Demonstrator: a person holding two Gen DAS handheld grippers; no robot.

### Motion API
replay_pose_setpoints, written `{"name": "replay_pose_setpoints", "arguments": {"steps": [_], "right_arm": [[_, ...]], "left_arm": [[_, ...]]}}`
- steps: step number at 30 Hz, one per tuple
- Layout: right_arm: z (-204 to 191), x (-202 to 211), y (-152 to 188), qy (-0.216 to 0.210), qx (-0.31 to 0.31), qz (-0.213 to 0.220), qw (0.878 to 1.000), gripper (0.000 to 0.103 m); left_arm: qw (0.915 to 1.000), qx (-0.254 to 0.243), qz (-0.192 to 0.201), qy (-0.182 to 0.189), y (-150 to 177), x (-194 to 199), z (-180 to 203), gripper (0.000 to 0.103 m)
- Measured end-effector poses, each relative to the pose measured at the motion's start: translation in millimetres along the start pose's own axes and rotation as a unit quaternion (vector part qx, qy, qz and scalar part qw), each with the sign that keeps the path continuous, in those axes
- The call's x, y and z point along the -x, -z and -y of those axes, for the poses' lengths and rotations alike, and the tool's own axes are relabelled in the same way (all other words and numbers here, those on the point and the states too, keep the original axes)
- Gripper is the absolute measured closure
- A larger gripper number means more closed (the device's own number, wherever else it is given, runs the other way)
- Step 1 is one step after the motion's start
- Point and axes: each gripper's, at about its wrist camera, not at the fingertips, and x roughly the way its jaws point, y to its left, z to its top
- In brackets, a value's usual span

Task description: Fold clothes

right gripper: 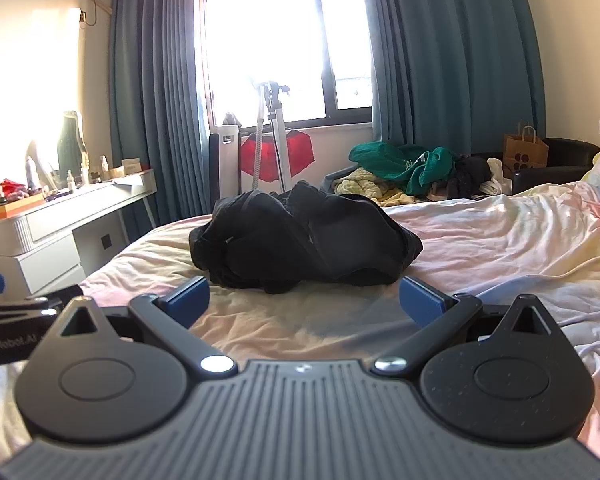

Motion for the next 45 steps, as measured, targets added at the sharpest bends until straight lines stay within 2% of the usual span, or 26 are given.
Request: {"name": "replay_pose_setpoints", "arguments": {"steps": [4,8,15,18,23,29,34,37,40,42,45], "right_arm": [[2.9,1.5,-1.5,-0.005,-0.009,0.003,1.000,0.000],[4.2,2.9,-1.9,-0.009,-0.015,0.006,1.000,0.000],[-3.4,5.4,2.3,0.014,-0.007,0.015,1.000,0.000],[-6.5,5.8,2.2,0.009,-0.014,0.019,1.000,0.000],[-4.2,10.5,1.8,0.004,-0.032,0.053,0.998,0.000],[-2.6,9.7,-3.2,-0.006,-0.017,0.024,1.000,0.000],[-0.1,14.5,-6.1,-0.008,-0.021,0.030,0.999,0.000],[2.6,16.2,-7.4,-0.008,-0.023,0.033,0.999,0.000],[7.1,17.4,-8.5,-0.012,-0.036,0.036,0.999,0.000],[8.6,19.0,-6.5,-0.004,-0.045,0.039,0.998,0.000],[10.1,17.5,-1.8,0.007,-0.050,0.036,0.998,0.000]], "left_arm": [[1.0000,0.000,0.001,-0.008,-0.1,-0.9,0.7,0.000],[0.9999,-0.012,-0.006,-0.005,-2.2,-6.8,17.0,0.000],[0.9999,0.007,0.000,0.009,3.3,-1.4,-0.1,0.000],[0.9998,0.012,-0.001,0.017,4.8,-2.3,-1.7,0.000],[0.9997,0.008,0.004,0.021,8.5,-3.0,-0.5,0.000],[0.9995,0.012,0.006,0.027,10.5,-4.6,-1.1,0.000],[0.9994,0.008,0.012,0.032,10.4,-1.1,-1.4,0.000],[0.9993,0.013,0.013,0.032,5.0,-2.6,-1.0,0.000],[0.9997,0.002,0.024,-0.003,-11.6,-7.4,4.6,0.000],[0.9995,-0.003,0.030,-0.011,-25.2,-13.3,6.5,0.000],[0.9997,0.008,0.022,-0.005,-37.3,-30.5,3.6,0.000]]}}
